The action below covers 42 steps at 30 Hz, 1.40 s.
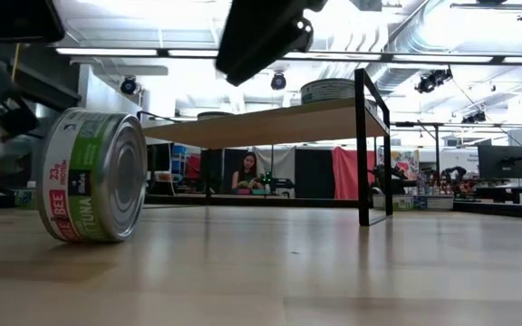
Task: Stack canned seafood by type on shelf
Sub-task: Stack the white-green tuna can on top of the other white-green tuna cans on the shelf
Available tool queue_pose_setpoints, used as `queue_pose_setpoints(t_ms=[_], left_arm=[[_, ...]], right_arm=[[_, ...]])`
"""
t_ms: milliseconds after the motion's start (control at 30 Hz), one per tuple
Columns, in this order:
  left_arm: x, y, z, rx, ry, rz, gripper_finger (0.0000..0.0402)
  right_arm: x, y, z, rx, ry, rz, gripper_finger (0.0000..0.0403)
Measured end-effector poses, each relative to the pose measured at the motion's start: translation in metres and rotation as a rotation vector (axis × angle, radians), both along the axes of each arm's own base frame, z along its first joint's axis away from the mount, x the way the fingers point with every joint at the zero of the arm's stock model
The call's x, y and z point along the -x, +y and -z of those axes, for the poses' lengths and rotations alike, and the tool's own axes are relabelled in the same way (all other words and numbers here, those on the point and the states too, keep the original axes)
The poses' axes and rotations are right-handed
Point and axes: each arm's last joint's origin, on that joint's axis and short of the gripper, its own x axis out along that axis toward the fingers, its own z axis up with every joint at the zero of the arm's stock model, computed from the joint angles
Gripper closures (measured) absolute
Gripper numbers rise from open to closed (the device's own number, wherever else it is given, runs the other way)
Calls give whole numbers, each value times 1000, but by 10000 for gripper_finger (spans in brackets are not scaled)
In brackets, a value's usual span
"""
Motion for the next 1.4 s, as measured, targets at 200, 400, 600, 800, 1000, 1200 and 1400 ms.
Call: queue_pose_setpoints(t_ms=[200, 400, 600, 800, 1000, 1200, 1400], left_arm=[[-13, 6, 3, -19, -63, -56, 401], [-27, 17, -1, -17, -117, -107, 402], [-36, 16, -9, 29, -194, -71, 401], [-16, 9, -29, 55, -149, -17, 401], [17, 3, -34, 10, -89, -84, 401], [44, -12, -31, 71, -83, -181, 401], [53, -19, -31, 164, -94, -252, 402]], right_arm=[[6, 1, 0, 30, 53, 5, 264], [9, 2, 1, 28, 69, 22, 264], [5, 4, -1, -7, 22, 47, 264], [-14, -5, -9, -111, -113, 27, 264], [-32, -32, -15, -210, -177, -86, 248], [-35, -43, -9, -213, -135, -293, 183], [-34, -50, -7, -43, -117, -510, 130]])
